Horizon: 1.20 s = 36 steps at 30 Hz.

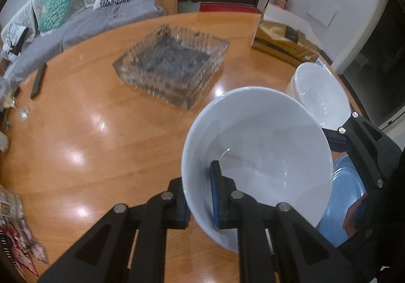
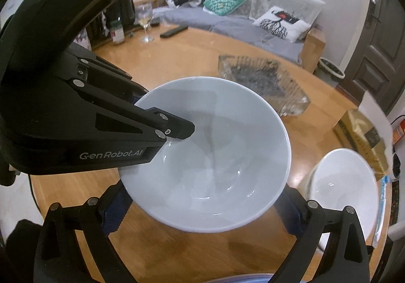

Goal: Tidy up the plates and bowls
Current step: 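Lower the held white bowl into the other white bowl with both tools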

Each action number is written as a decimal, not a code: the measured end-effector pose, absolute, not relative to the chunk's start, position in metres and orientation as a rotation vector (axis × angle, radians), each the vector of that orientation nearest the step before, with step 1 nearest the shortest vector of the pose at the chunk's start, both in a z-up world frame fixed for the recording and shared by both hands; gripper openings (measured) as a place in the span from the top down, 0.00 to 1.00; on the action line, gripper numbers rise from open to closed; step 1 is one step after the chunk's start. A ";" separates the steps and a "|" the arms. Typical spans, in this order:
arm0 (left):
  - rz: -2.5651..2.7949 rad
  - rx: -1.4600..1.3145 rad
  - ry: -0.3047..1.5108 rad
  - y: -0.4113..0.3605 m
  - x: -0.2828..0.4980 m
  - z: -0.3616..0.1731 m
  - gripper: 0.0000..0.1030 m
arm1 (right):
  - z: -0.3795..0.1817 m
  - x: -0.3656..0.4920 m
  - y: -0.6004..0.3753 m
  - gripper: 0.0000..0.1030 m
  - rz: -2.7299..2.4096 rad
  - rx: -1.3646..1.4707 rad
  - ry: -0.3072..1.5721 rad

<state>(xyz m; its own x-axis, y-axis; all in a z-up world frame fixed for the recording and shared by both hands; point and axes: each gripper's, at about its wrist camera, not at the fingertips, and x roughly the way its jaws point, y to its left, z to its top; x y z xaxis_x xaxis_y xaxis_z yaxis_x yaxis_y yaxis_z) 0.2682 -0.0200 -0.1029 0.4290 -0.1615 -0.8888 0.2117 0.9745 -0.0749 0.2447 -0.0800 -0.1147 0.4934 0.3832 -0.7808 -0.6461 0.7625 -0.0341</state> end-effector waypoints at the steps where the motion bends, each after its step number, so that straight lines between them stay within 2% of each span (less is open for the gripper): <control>1: -0.234 0.057 1.095 -0.022 0.268 -0.098 0.90 | -0.110 0.244 -0.082 0.06 0.637 -0.340 0.836; 13: -0.272 0.117 1.022 -0.074 0.279 -0.053 0.90 | -0.072 0.241 -0.132 0.06 0.564 -0.285 0.771; 29: -0.398 0.149 1.032 -0.171 0.313 -0.065 0.90 | -0.076 0.249 -0.219 0.06 0.406 -0.217 0.810; 36: -0.392 0.179 1.060 -0.184 0.333 -0.078 0.89 | -0.085 0.272 -0.231 0.06 0.402 -0.206 0.857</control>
<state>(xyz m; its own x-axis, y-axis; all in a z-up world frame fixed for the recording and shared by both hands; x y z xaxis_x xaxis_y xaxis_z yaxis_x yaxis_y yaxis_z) 0.3335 -0.1838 -0.0780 0.4280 -0.2266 -0.8749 0.3968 0.9169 -0.0433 0.2721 -0.2313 -0.0853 0.5858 0.2606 -0.7674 -0.4234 0.9058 -0.0156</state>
